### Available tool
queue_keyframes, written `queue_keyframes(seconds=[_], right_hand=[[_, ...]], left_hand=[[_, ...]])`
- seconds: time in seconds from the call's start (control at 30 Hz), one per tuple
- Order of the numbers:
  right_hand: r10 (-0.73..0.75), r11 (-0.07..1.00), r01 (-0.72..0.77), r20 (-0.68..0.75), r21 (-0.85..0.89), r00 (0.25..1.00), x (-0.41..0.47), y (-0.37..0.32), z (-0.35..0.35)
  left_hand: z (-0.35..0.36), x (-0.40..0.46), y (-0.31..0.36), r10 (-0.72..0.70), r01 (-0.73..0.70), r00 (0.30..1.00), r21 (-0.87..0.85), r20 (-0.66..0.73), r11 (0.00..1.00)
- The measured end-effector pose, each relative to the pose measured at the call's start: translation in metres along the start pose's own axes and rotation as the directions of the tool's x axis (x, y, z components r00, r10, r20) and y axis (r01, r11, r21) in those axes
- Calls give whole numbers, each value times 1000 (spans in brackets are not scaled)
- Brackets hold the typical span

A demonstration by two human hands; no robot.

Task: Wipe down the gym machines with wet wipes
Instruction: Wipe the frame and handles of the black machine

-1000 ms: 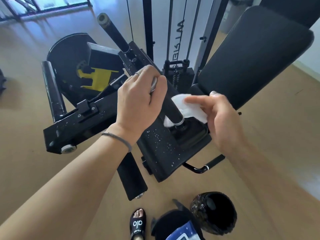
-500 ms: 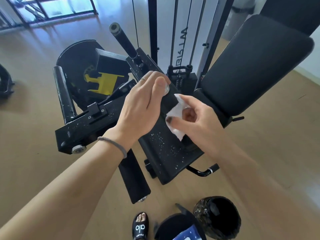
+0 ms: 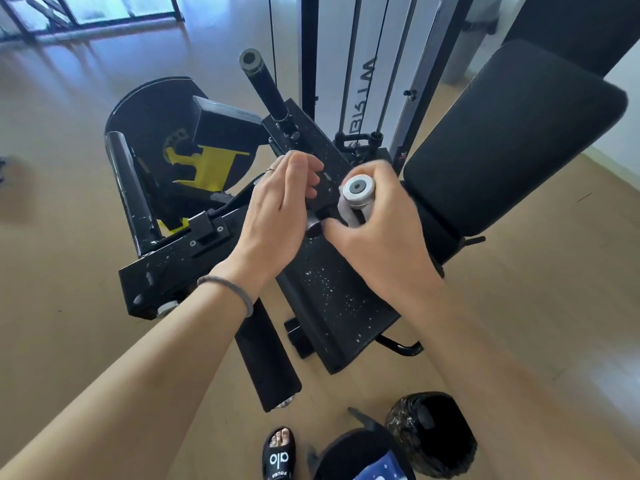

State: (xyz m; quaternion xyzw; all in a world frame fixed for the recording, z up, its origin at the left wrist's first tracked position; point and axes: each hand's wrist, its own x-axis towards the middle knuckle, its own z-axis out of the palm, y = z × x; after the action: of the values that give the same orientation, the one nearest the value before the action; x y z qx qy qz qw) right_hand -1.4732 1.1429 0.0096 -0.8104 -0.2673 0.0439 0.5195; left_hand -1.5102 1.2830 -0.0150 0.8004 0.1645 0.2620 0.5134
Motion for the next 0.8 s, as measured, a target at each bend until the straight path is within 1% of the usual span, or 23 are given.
queue_keyframes(seconds=[0.13,0.17,0.2,0.23,0.27,0.3,0.37,0.43,0.5,0.53,0.63,0.67,0.7,0.73,0.77,0.8], right_hand=[[-78,985,70,-48,-157,996,13,-10,5],[-86,985,81,-29,-154,996,17,-6,2],[-75,987,77,19,-142,997,21,3,-2],[-43,989,55,87,-140,995,23,13,-7],[25,987,0,154,-164,988,21,22,-11],[124,975,-81,202,-207,972,17,33,-15],[273,943,-214,225,-254,935,9,49,-20],[298,926,-221,233,-305,926,8,49,-22],[259,920,-159,251,-359,933,11,36,-31],[224,935,-126,276,-333,935,13,29,-36],[195,981,-180,322,-76,927,17,24,-52],[162,983,-181,319,30,934,21,22,-59],[120,965,-187,320,186,940,26,20,-64],[103,936,-197,307,293,946,28,15,-66],[105,917,-203,283,344,953,36,22,-65],[143,931,-219,259,293,955,40,26,-65]], left_hand=[[-2,19,-1,-63,62,998,-89,-4,994],[-1,24,-2,-79,80,997,-110,6,991],[0,27,-4,-90,93,996,-118,24,989],[0,30,-7,-94,99,994,-118,49,988],[1,32,-10,-93,101,993,-117,77,988],[1,33,-13,-89,101,991,-119,103,988],[-1,36,-20,-77,94,987,-116,144,989],[-4,39,-25,-59,73,983,-77,173,994],[-6,42,-28,-28,34,979,-25,200,999],[-7,43,-29,-15,16,980,-1,197,1000],[-4,43,-36,17,-28,985,60,172,998],[-1,41,-39,10,-28,983,99,182,995],[4,40,-43,1,-32,980,151,197,988],[8,38,-48,-8,-37,978,210,211,977],[12,38,-52,-20,-41,974,263,224,964],[16,37,-54,-23,-50,972,299,236,953]])
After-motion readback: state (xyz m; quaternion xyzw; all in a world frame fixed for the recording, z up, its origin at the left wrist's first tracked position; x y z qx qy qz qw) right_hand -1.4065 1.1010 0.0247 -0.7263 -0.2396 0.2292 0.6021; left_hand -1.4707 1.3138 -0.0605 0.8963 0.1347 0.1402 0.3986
